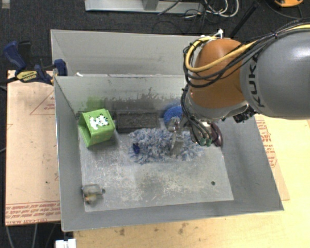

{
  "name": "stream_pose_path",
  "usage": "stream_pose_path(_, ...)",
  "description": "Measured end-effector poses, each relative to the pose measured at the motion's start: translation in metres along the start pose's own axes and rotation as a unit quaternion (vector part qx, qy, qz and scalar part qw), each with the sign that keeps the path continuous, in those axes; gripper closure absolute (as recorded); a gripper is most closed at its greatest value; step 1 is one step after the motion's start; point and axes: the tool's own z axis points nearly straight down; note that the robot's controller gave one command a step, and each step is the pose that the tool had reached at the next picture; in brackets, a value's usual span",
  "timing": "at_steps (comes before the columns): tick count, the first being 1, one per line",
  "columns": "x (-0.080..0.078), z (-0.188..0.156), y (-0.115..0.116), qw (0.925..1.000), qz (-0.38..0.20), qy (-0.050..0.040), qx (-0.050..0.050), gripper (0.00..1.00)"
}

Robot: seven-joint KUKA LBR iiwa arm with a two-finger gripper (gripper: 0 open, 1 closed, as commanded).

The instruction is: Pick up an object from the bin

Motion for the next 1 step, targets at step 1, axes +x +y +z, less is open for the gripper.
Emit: stream_pose_path(1,-0.0009,-0.0986,-0.0026,1.0000,0.007,-0.0004,0.000,1.00)
